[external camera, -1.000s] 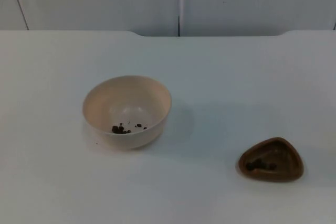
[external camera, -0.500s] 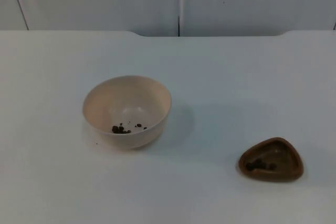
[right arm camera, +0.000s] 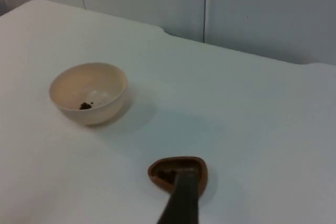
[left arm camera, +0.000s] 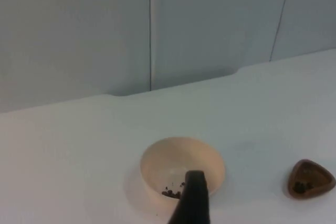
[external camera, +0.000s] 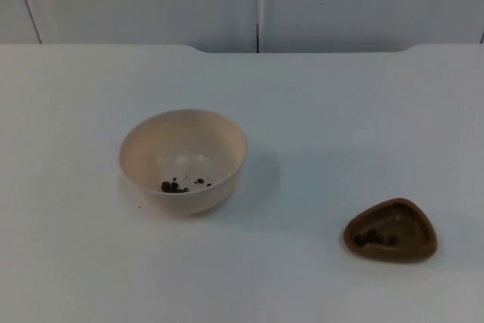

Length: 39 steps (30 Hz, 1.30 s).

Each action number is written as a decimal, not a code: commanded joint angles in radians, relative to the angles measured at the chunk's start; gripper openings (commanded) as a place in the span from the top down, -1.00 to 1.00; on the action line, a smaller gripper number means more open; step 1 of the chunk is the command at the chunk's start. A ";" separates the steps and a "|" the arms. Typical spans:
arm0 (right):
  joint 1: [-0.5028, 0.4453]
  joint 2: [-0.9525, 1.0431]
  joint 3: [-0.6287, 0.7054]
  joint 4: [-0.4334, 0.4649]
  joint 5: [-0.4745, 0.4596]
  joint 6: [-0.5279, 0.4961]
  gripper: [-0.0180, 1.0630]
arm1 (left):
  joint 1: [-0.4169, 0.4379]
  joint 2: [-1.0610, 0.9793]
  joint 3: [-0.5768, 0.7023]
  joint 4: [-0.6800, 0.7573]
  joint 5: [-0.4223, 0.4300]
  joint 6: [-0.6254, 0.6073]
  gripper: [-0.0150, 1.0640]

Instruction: Pick up the bowl with the left hand and pour the coffee beans from the cup into the bowl with the right hand.

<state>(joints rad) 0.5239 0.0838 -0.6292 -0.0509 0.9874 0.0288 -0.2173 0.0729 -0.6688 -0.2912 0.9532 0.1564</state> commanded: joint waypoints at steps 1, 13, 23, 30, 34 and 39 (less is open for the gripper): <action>-0.002 -0.021 0.009 0.009 0.028 -0.021 -0.33 | 0.001 -0.023 0.013 0.015 0.014 0.001 -0.32; -0.002 -0.084 0.101 0.028 0.116 -0.022 -0.33 | 0.001 -0.073 0.066 0.088 0.065 -0.062 -0.32; -0.002 -0.084 0.115 0.013 0.092 -0.019 -0.33 | 0.001 -0.073 0.086 0.229 0.152 -0.128 -0.32; -0.002 -0.084 0.115 0.013 0.092 -0.019 -0.33 | 0.001 -0.073 0.086 0.285 0.166 -0.193 -0.32; -0.002 -0.084 0.115 0.013 0.092 -0.019 -0.33 | 0.001 -0.073 0.086 0.291 0.179 -0.193 -0.32; -0.002 -0.084 0.115 0.013 0.092 -0.019 -0.33 | 0.001 -0.073 0.086 0.302 0.182 -0.193 -0.32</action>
<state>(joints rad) 0.5239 0.0035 -0.5220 -0.0348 1.0922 0.0146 -0.2173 0.0039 -0.5891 0.0000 1.1368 -0.0259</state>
